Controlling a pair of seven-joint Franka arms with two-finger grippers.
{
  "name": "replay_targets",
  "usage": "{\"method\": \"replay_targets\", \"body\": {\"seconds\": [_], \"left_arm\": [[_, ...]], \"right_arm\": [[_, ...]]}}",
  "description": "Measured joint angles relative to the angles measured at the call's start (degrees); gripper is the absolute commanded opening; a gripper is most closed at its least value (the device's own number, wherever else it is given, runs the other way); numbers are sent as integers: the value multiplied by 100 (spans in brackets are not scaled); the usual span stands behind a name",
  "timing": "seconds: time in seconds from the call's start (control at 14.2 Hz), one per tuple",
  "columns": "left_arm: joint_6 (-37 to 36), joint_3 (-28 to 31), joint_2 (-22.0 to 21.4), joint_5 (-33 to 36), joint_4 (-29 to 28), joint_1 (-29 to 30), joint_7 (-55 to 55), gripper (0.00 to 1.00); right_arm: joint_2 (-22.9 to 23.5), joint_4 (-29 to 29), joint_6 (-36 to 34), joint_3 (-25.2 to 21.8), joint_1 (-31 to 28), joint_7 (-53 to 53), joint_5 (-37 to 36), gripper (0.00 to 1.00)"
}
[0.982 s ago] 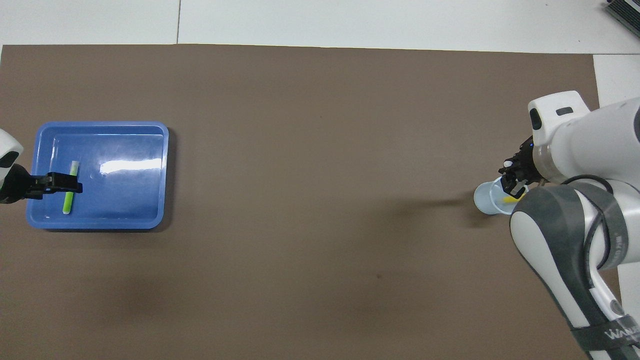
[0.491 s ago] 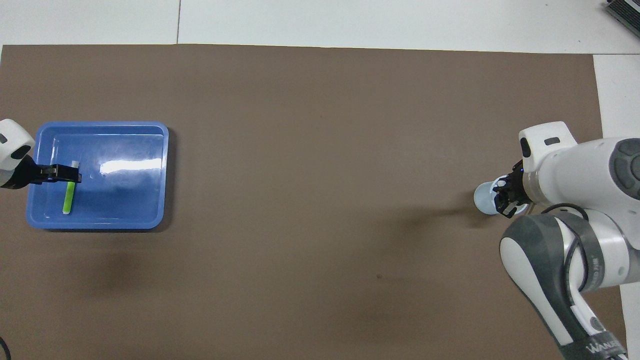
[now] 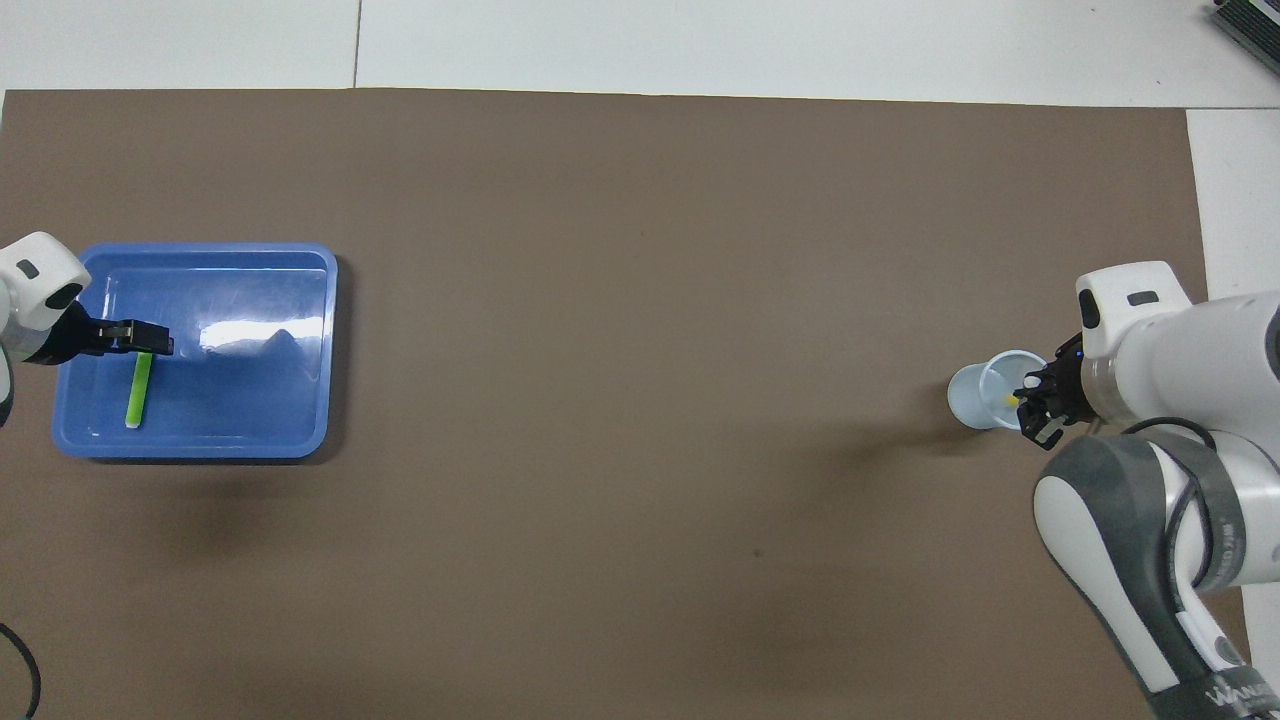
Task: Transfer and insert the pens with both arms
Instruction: 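Insert the purple pen into the cup while the left gripper grasps green pen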
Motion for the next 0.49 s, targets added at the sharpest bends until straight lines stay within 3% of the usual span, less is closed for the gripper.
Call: {"method": "replay_targets", "body": {"seconds": [0.49], "left_arm": [[295,5,211,2,2,51,89,91]], "right_arm": [[0,-313,463,-3,-171,-2,422,0]]}}
